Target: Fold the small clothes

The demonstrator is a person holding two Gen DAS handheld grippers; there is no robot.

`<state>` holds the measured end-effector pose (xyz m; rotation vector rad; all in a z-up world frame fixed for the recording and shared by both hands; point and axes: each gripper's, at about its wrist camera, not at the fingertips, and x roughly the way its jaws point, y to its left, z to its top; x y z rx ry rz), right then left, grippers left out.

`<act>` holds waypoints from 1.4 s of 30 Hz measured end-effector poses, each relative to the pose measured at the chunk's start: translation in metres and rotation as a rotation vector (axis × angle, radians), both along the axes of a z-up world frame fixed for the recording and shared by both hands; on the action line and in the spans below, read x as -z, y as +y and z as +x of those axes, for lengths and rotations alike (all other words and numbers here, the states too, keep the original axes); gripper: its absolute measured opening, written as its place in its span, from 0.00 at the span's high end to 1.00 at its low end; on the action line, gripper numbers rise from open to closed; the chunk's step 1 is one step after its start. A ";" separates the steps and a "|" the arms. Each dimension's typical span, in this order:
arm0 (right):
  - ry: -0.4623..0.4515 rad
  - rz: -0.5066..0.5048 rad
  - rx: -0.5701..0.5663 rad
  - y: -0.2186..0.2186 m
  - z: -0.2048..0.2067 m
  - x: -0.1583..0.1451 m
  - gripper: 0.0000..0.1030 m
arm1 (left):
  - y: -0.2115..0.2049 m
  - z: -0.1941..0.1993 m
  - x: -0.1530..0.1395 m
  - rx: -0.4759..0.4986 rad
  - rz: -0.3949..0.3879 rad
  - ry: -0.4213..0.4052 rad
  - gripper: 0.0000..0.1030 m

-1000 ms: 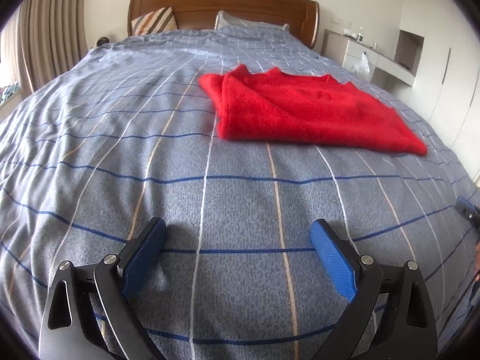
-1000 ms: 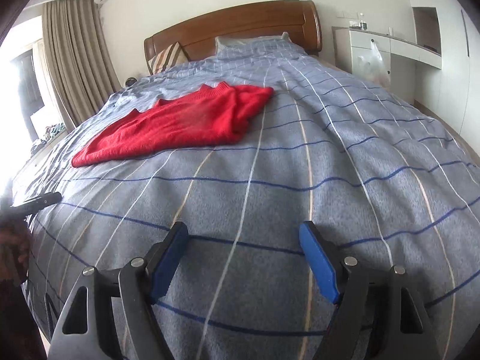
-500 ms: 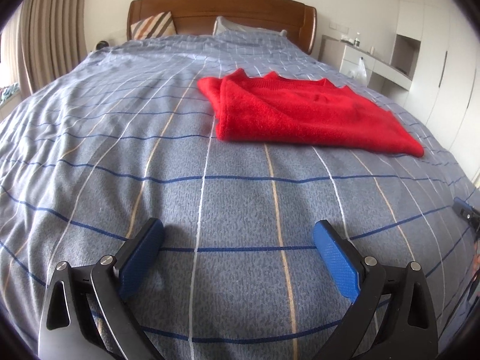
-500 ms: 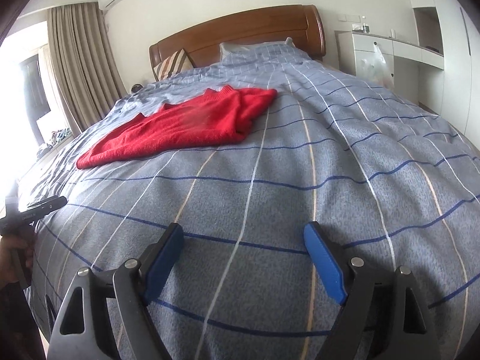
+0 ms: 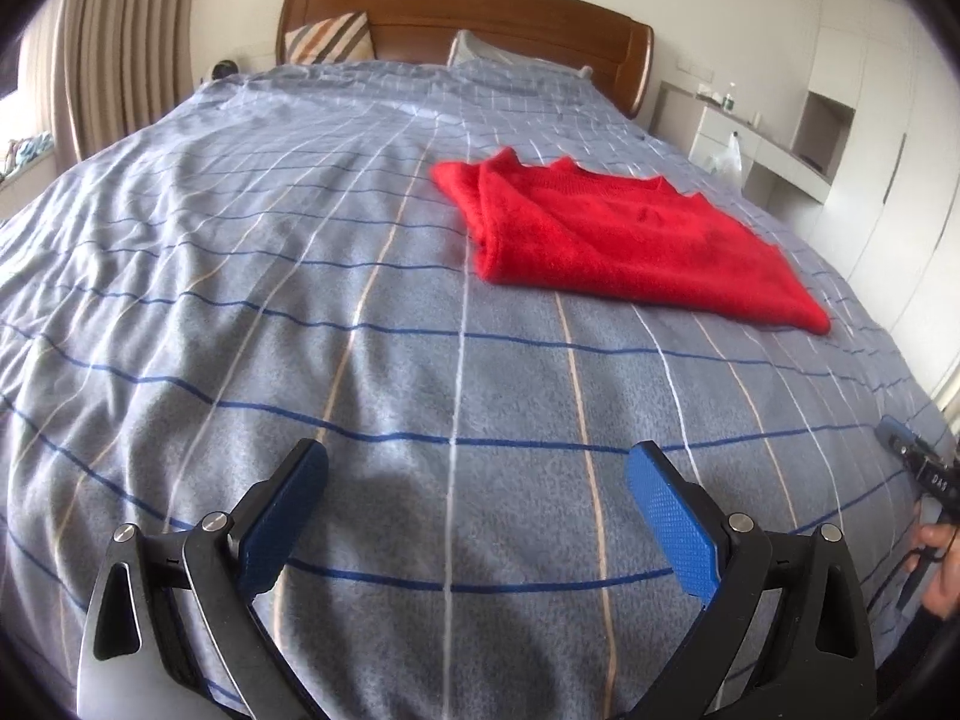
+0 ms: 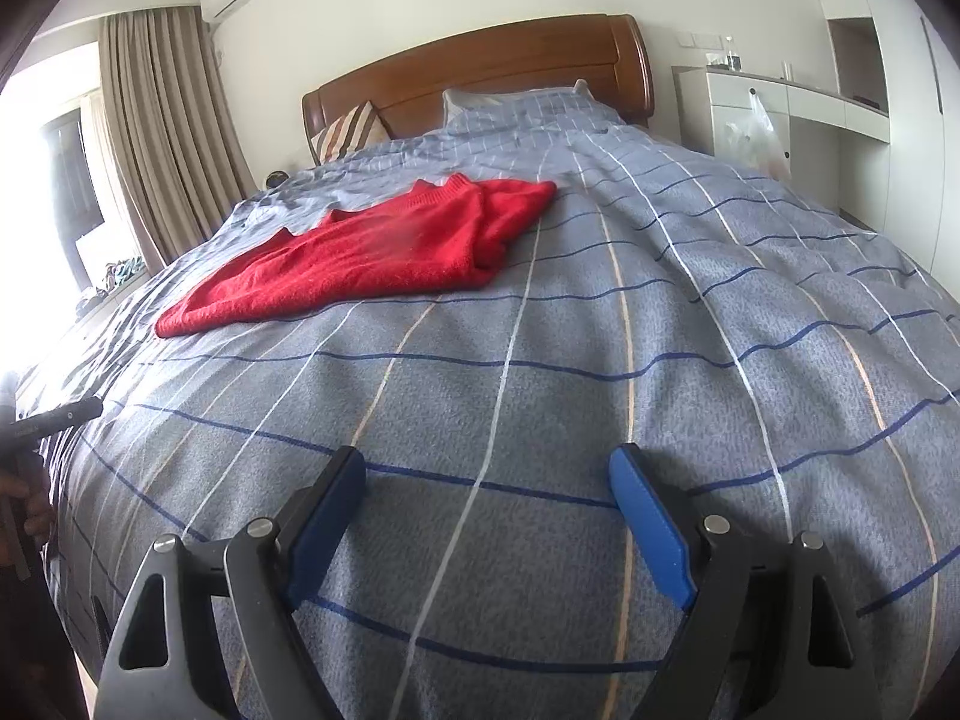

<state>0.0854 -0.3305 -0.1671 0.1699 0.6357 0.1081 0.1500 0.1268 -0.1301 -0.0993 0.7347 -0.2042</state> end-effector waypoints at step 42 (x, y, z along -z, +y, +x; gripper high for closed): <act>0.343 0.173 -0.019 0.037 0.254 -0.073 0.89 | 0.045 0.016 0.027 -0.094 -0.016 -0.050 0.01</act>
